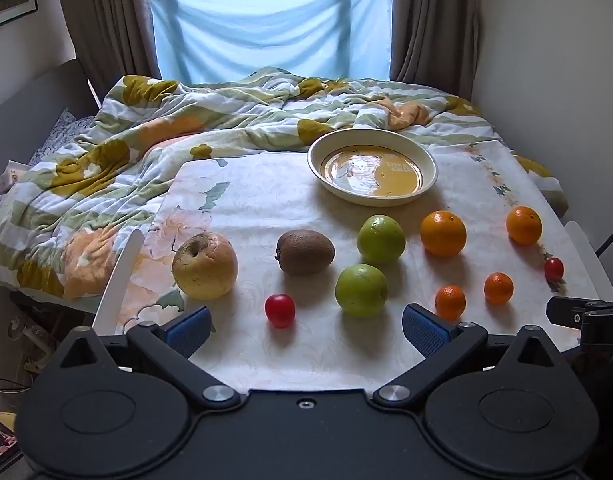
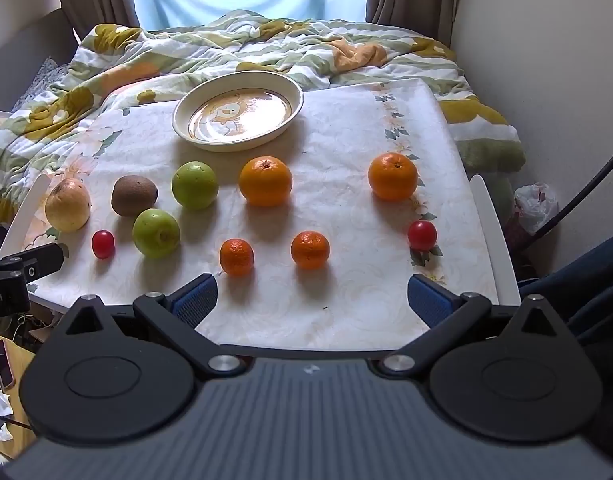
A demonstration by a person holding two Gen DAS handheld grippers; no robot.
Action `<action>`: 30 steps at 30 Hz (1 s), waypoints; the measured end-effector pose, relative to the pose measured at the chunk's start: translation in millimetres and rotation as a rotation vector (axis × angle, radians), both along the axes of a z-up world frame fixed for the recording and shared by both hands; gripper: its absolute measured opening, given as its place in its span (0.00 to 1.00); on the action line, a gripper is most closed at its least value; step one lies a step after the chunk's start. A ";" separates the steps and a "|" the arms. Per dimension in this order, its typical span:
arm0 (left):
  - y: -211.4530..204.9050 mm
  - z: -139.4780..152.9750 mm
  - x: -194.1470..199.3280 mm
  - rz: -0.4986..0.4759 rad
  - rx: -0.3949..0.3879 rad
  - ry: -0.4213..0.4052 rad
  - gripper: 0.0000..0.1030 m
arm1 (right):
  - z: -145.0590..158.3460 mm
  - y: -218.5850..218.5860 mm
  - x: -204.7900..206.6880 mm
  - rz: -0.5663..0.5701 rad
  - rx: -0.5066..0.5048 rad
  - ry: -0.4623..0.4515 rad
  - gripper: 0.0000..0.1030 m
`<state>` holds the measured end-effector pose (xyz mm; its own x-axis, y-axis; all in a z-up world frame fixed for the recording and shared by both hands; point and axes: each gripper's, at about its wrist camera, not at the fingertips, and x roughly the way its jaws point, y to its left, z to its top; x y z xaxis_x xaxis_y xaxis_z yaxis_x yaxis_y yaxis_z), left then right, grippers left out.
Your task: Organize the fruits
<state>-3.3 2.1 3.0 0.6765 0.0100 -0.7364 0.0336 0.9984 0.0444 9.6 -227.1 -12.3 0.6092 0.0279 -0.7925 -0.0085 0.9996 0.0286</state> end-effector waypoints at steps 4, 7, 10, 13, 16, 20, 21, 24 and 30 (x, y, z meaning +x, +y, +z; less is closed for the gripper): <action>-0.6 0.4 0.5 -0.006 0.000 0.001 1.00 | 0.7 -0.1 -0.5 -0.003 0.000 -0.001 1.00; -1.1 0.6 0.7 -0.006 0.002 0.001 1.00 | 1.2 0.4 -1.2 -0.001 0.000 -0.001 1.00; -1.6 1.3 0.4 -0.009 0.003 -0.001 1.00 | 1.7 1.0 -1.7 0.000 -0.001 -0.002 1.00; -1.8 1.9 0.6 -0.007 0.003 -0.002 1.00 | 2.1 1.5 -2.2 -0.001 -0.001 -0.002 1.00; -2.4 1.3 0.3 -0.007 0.003 -0.005 1.00 | 2.5 2.2 -2.7 -0.001 -0.002 -0.003 1.00; -2.4 1.6 0.2 -0.008 0.003 -0.004 1.00 | 2.9 2.6 -3.3 0.000 -0.001 -0.004 1.00; -2.5 1.5 0.4 -0.008 0.003 -0.004 1.00 | 3.0 2.7 -3.3 0.000 -0.002 -0.004 1.00; -2.5 1.5 0.4 -0.008 0.003 -0.004 1.00 | 3.3 3.1 -3.5 -0.001 -0.001 -0.005 1.00; -2.4 1.8 0.6 -0.008 0.002 -0.004 1.00 | 2.9 -0.5 -4.7 0.001 -0.002 -0.006 1.00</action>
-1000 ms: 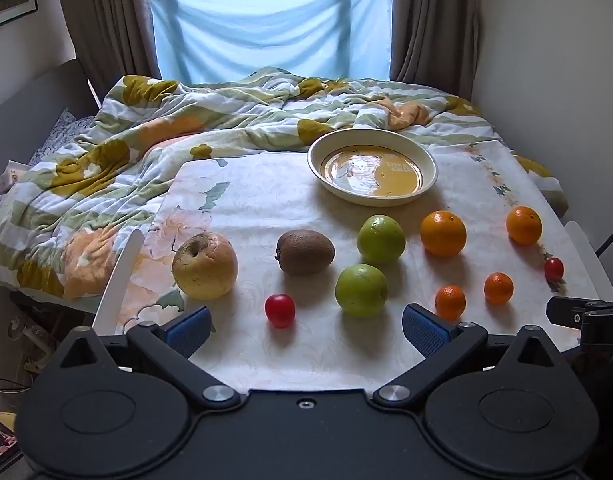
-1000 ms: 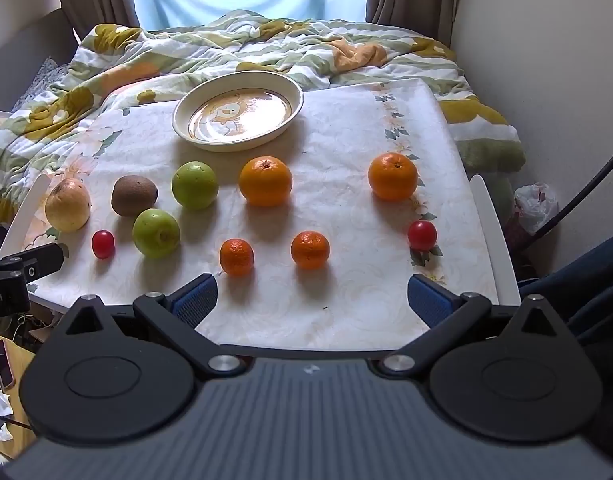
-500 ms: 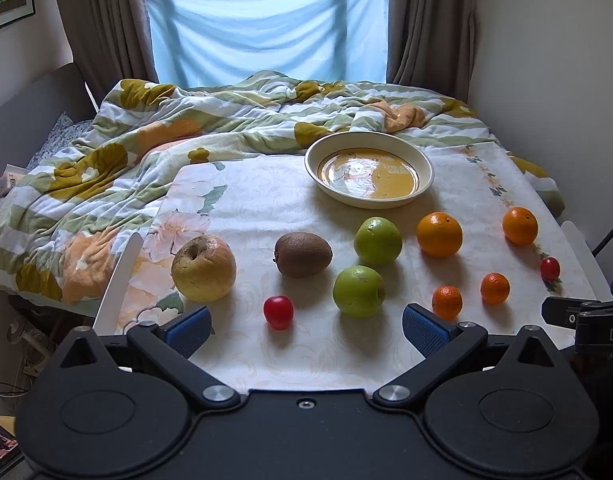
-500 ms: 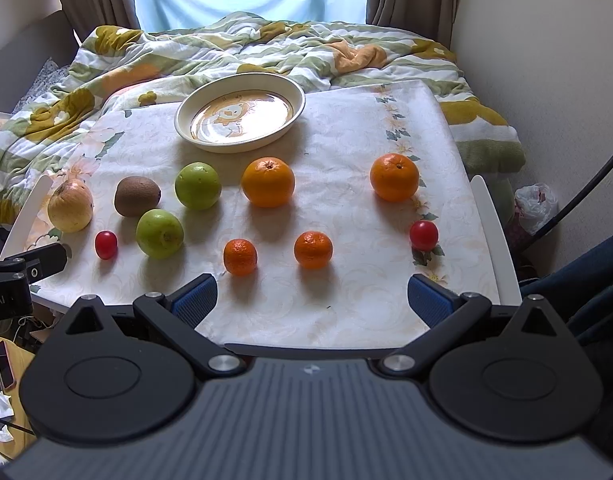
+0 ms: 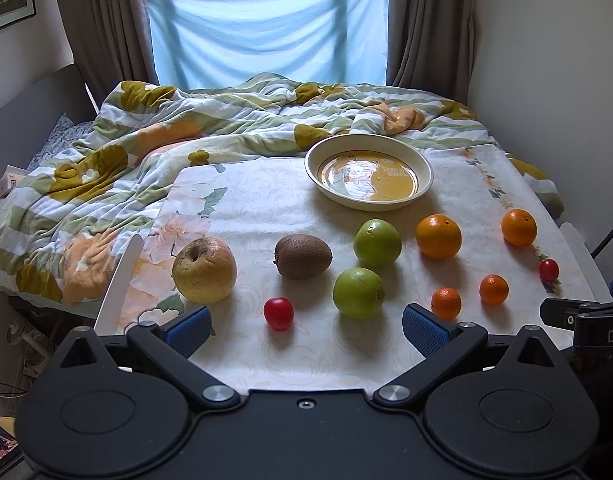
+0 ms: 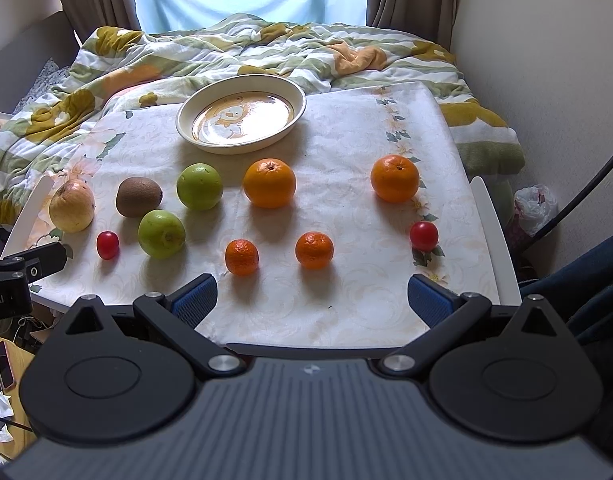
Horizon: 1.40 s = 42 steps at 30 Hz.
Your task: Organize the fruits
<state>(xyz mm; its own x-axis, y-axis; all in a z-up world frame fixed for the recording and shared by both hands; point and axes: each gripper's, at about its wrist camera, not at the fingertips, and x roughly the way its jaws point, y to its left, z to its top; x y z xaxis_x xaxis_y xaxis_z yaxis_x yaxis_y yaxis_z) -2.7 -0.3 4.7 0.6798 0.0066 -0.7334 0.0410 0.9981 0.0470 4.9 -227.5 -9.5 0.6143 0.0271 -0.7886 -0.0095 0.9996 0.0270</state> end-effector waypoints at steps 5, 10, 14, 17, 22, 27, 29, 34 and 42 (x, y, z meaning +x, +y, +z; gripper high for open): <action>-0.1 0.0 0.0 0.000 0.000 0.000 1.00 | 1.9 6.1 1.0 0.003 0.000 0.000 1.00; 0.2 1.0 0.3 0.000 -0.001 0.002 1.00 | 0.5 8.5 1.8 0.003 0.000 -0.001 1.00; 0.3 1.1 0.2 0.001 -0.001 0.000 1.00 | 3.1 5.6 -0.1 0.003 0.000 -0.001 1.00; 0.3 1.9 0.2 0.000 -0.004 0.000 1.00 | 2.9 6.5 0.1 0.002 -0.001 -0.001 1.00; 0.3 3.9 0.4 0.000 -0.002 -0.002 1.00 | 4.9 13.0 4.3 -0.004 0.001 -0.001 1.00; 0.4 3.7 0.1 0.001 -0.003 -0.003 1.00 | 8.2 15.7 1.5 0.002 -0.002 0.000 1.00; 0.2 4.3 0.4 0.001 -0.004 -0.003 1.00 | 5.2 10.0 0.5 0.002 -0.001 -0.002 1.00; -0.1 4.3 0.0 -0.001 -0.003 -0.004 1.00 | 5.8 11.3 0.6 0.002 -0.001 -0.001 1.00; -1.3 4.4 -0.3 0.000 -0.003 -0.008 1.00 | 6.4 16.1 2.2 -0.001 -0.001 -0.004 1.00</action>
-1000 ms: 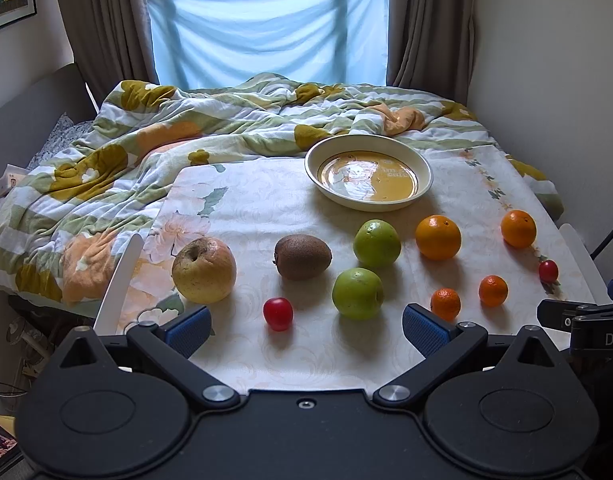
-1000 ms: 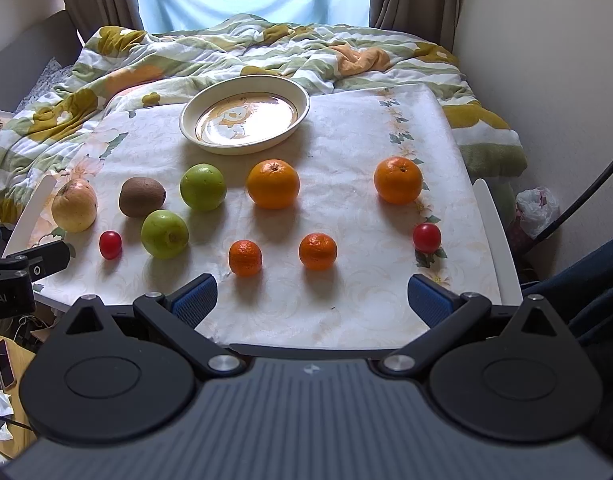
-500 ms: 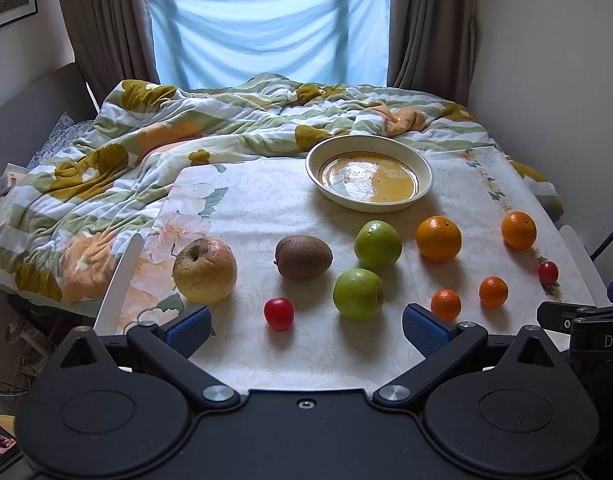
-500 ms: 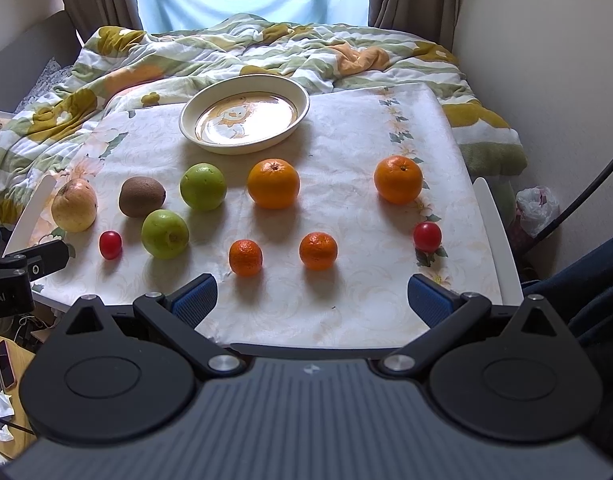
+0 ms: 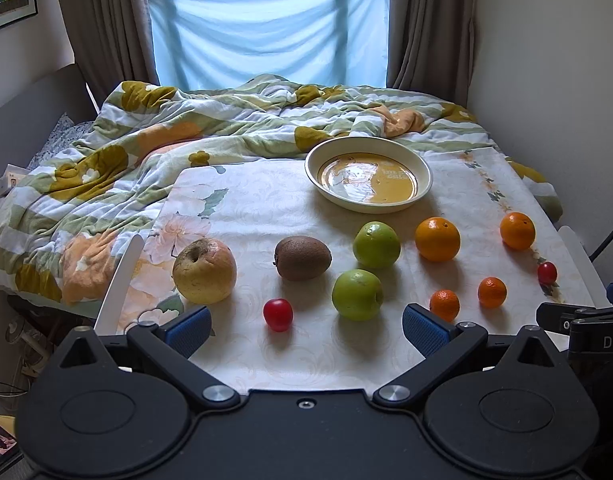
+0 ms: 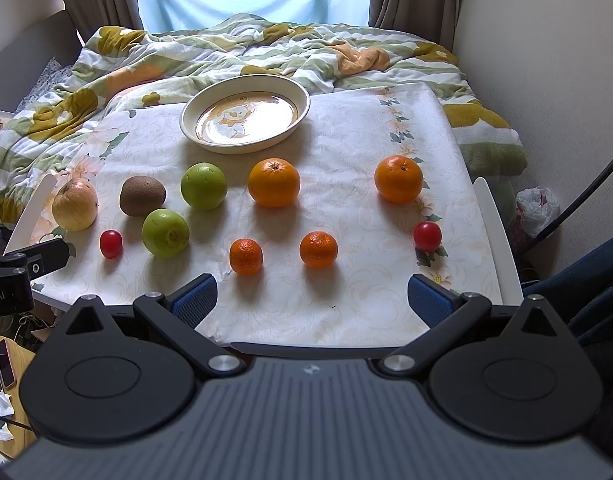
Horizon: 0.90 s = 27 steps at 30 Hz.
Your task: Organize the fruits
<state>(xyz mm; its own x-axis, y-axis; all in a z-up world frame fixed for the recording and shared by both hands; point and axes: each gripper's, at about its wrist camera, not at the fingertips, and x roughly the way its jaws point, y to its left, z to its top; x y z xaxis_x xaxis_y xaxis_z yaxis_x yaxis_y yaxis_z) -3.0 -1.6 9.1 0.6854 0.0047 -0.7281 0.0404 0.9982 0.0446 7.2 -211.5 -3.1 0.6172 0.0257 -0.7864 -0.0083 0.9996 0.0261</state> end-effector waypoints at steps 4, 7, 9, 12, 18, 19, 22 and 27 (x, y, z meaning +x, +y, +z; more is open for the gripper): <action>-0.9 0.8 -0.5 -0.006 -0.001 -0.006 1.00 | 1.4 -5.4 -4.9 0.001 0.001 -0.003 1.00; -2.3 5.1 -1.3 -0.019 -0.017 -0.020 1.00 | 2.8 -5.9 -6.0 -0.002 0.005 -0.007 1.00; -3.9 9.1 -1.5 -0.032 -0.021 -0.029 1.00 | 2.4 -7.0 -6.0 -0.003 0.005 -0.005 1.00; -10.4 10.3 2.4 -0.068 -0.010 -0.016 1.00 | 4.3 -11.7 -6.9 -0.023 0.015 0.000 1.00; -24.9 -4.8 11.2 -0.156 -0.010 0.030 1.00 | 4.7 -31.5 -8.4 -0.089 -0.020 0.004 1.00; -29.1 -8.5 12.2 -0.169 -0.004 0.030 1.00 | 3.9 -35.0 -10.3 -0.101 -0.024 0.003 1.00; -44.5 -20.3 15.3 -0.196 0.010 0.027 1.00 | -1.2 -49.6 -9.5 -0.115 -0.026 0.000 1.00; -71.1 -37.6 19.2 -0.161 0.013 0.041 1.00 | -15.6 -73.0 -0.7 -0.075 -0.046 -0.012 1.00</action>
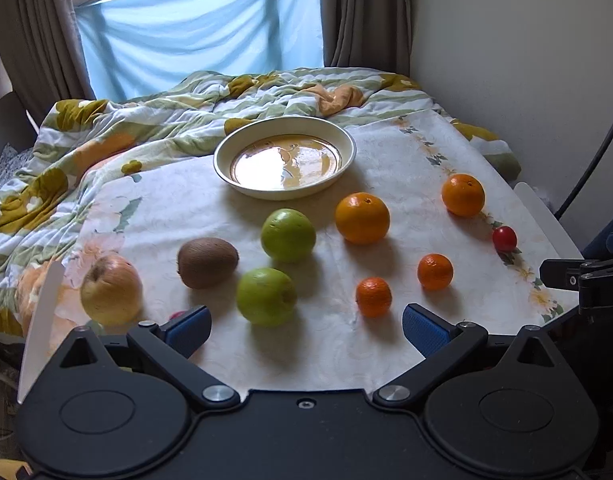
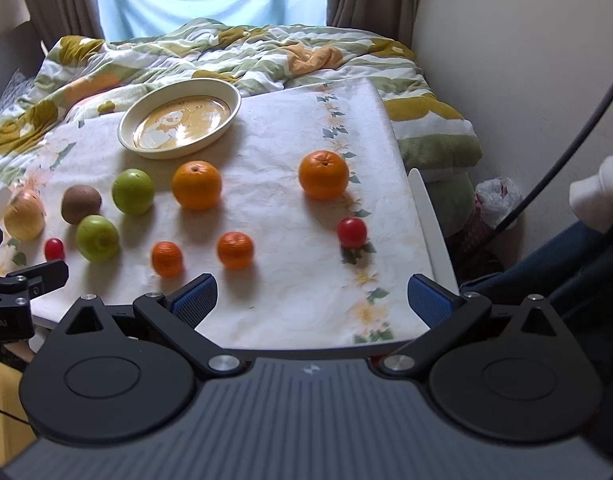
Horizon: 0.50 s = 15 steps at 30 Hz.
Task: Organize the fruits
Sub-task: 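Grasp a red cherry tomato with the right tool while the left tool grasps a small mandarin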
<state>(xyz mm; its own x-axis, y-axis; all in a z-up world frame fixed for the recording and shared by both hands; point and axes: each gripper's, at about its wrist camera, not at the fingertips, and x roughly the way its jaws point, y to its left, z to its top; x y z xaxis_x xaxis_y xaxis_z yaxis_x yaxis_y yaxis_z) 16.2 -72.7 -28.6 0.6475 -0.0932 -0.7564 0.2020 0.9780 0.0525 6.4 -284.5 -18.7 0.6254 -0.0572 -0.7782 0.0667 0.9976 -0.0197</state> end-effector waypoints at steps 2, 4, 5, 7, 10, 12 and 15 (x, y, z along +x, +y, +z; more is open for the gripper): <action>-11.4 -7.3 1.5 0.020 -0.002 0.004 1.00 | -5.6 -10.9 5.3 0.034 -0.001 -0.004 1.00; -21.7 -15.4 3.1 0.045 -0.002 0.008 1.00 | -12.0 -19.9 11.6 0.072 -0.001 -0.002 1.00; -26.9 -19.9 4.3 0.061 0.001 0.005 1.00 | -15.6 -24.2 14.7 0.094 -0.004 0.000 1.00; -35.5 -28.4 6.5 0.090 0.008 -0.003 1.00 | -23.4 -31.1 19.7 0.134 -0.015 -0.002 1.00; -45.6 -41.2 11.6 0.121 0.027 -0.010 1.00 | -35.8 -41.0 28.0 0.196 -0.033 -0.007 1.00; -49.9 -48.7 15.2 0.132 0.041 -0.013 0.99 | -43.4 -47.4 33.6 0.228 -0.035 -0.011 1.00; -53.7 -58.8 21.2 0.147 0.048 -0.021 0.98 | -51.6 -54.0 42.4 0.264 -0.023 -0.011 1.00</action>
<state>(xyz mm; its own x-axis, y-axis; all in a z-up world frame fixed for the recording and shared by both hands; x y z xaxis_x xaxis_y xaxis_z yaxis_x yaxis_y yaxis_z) 37.4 -126.4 -87.3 0.6672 0.0393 -0.7438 0.0557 0.9932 0.1025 48.8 -338.5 -70.3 0.6291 0.0916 -0.7719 -0.1954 0.9798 -0.0429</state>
